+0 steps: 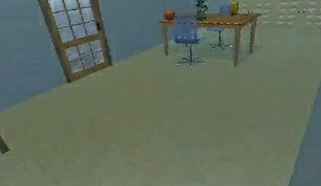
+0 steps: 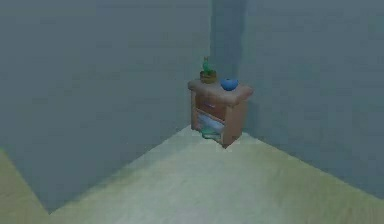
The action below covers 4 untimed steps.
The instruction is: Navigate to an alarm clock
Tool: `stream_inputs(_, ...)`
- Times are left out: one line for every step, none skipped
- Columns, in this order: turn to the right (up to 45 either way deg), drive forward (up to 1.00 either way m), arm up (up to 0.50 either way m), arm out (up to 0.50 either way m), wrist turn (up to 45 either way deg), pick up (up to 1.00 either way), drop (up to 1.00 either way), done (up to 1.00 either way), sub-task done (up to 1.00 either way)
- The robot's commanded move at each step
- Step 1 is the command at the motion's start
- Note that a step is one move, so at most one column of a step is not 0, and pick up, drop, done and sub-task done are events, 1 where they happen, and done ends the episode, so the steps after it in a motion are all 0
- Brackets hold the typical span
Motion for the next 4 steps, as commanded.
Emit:
stream_inputs(15.0,0.0,0.0,0.0,0.0,0.0,0.0,0.0,0.0)
stream_inputs(0.0,1.0,0.0,0.0,0.0,0.0,0.0,0.0,0.0)
stream_inputs(12.0,0.0,0.0,0.0,0.0,0.0,0.0,0.0,0.0)
stream_inputs(0.0,0.2,0.0,0.0,0.0,0.0,0.0,0.0,0.0)
